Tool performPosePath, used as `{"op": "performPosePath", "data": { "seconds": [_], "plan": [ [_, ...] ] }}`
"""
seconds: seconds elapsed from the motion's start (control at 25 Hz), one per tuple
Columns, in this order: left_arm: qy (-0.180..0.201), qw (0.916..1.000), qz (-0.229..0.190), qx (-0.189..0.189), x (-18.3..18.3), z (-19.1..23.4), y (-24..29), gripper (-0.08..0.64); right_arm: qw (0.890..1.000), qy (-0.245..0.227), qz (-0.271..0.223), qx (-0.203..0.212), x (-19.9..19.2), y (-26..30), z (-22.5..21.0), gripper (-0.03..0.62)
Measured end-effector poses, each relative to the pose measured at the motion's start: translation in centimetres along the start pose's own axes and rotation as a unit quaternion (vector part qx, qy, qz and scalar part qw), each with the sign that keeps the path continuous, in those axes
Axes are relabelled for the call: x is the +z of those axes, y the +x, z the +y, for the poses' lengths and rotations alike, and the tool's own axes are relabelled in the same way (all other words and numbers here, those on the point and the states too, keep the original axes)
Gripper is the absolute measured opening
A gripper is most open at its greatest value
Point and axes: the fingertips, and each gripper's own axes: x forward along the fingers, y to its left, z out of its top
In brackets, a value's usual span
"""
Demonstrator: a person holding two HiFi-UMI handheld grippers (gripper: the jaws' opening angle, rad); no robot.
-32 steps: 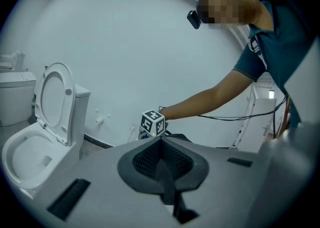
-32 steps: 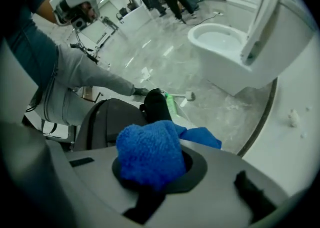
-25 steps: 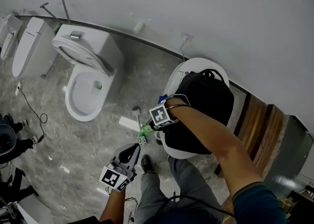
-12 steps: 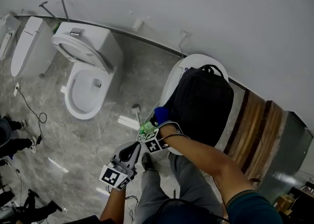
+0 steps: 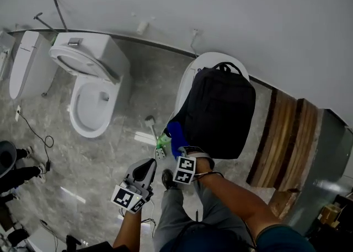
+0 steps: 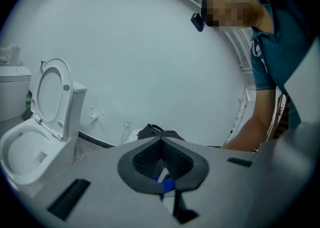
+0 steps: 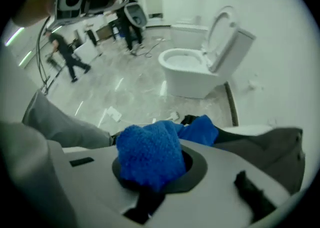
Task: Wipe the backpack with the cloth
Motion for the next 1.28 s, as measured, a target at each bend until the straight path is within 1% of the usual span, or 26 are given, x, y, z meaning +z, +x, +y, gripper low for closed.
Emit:
{"op": "performPosePath", "data": {
  "seconds": [0.04,0.08,0.12,0.2,0.24,0.28,0.32,0.4,0.52,0.6,0.64,0.68,0.72,0.8,0.84,0.88,0.96,1.0,1.04,1.08,1.12,1.2,1.28],
  "plan": [
    [0.001,1.0,0.002,-0.004,0.0,-0.3,0.2,0.003,0.999,0.038,-0.023,-0.022,-1.0,-0.7,-0.6,0.023],
    [0.003,1.0,0.004,-0.007,0.0,-0.5,0.4,0.003,0.995,0.072,-0.052,-0.042,-2.0,-1.5,-1.0,0.023],
    [0.005,0.9999,0.007,-0.011,0.0,-0.8,0.6,0.003,0.989,0.101,-0.085,-0.061,-2.9,-2.4,-1.2,0.023],
    [0.008,0.9997,0.012,-0.018,-0.2,-1.2,0.9,0.003,0.973,0.161,-0.142,-0.087,-4.9,-4.0,-1.2,0.023],
    [0.01,0.9996,0.015,-0.023,-0.3,-1.4,1.1,0.003,0.962,0.198,-0.163,-0.097,-6.0,-4.6,-1.1,0.024],
    [0.013,0.9993,0.019,-0.029,-0.3,-1.7,1.4,0.003,0.947,0.243,-0.181,-0.105,-7.4,-5.0,-1.2,0.024],
    [0.016,0.999,0.022,-0.034,-0.3,-1.9,1.7,0.003,0.929,0.292,-0.198,-0.111,-8.8,-5.4,-1.3,0.024],
    [0.02,0.9985,0.027,-0.043,-0.4,-2.5,2.4,0.003,0.885,0.386,-0.226,-0.129,-11.8,-6.4,-2.0,0.023],
    [0.025,0.9978,0.033,-0.052,-0.5,-3.2,3.1,0.003,0.812,0.497,-0.252,-0.173,-16.4,-7.8,-2.6,0.023],
    [0.028,0.9971,0.039,-0.059,-0.6,-3.6,3.6,0.003,0.763,0.558,-0.256,-0.202,-19.6,-8.4,-2.5,0.023],
    [0.03,0.9968,0.041,-0.062,-0.6,-3.8,3.8,0.003,0.743,0.581,-0.256,-0.215,-21.1,-8.6,-2.5,0.024],
    [0.032,0.9965,0.043,-0.065,-0.6,-3.9,4.1,0.003,0.726,0.597,-0.254,-0.228,-22.4,-8.8,-2.6,0.023],
    [0.033,0.9962,0.045,-0.067,-0.5,-4.1,4.4,0.003,0.713,0.608,-0.253,-0.241,-23.6,-9.0,-2.6,0.024],
    [0.036,0.9956,0.049,-0.071,-0.5,-4.4,5.0,0.003,0.692,0.623,-0.251,-0.266,-25.5,-9.5,-2.9,0.025],
    [0.037,0.9953,0.05,-0.073,-0.5,-4.5,5.3,0.003,0.678,0.632,-0.25,-0.28,-26.5,-9.8,-3.1,0.025],
    [0.038,0.9951,0.052,-0.075,-0.5,-4.6,5.5,0.003,0.659,0.647,-0.248,-0.293,-27.6,-10.3,-3.2,0.025],
    [0.04,0.9945,0.054,-0.08,-0.4,-4.9,6.1,0.003,0.607,0.685,-0.251,-0.315,-30.3,-11.2,-3.7,0.025],
    [0.041,0.9943,0.055,-0.082,-0.3,-5.0,6.3,0.003,0.587,0.698,-0.257,-0.32,-31.4,-11.5,-4.2,0.025],
    [0.042,0.994,0.056,-0.084,-0.3,-5.2,6.6,0.003,0.577,0.702,-0.265,-0.322,-32.1,-11.8,-5.0,0.023],
    [0.043,0.9938,0.057,-0.086,-0.3,-5.4,6.9,0.003,0.578,0.697,-0.274,-0.324,-32.5,-12.0,-6.0,0.024],
    [0.043,0.9935,0.058,-0.088,-0.3,-5.5,7.2,0.003,0.585,0.686,-0.284,-0.328,-32.6,-12.4,-7.1,0.023],
    [0.045,0.9931,0.058,-0.091,-0.2,-5.8,7.8,0.003,0.604,0.654,-0.301,-0.342,-32.3,-13.4,-9.4,0.023],
    [0.046,0.993,0.055,-0.093,0.0,-6.1,8.4,0.003,0.618,0.621,-0.323,-0.358,-31.6,-14.7,-11.7,0.023]
  ]
}}
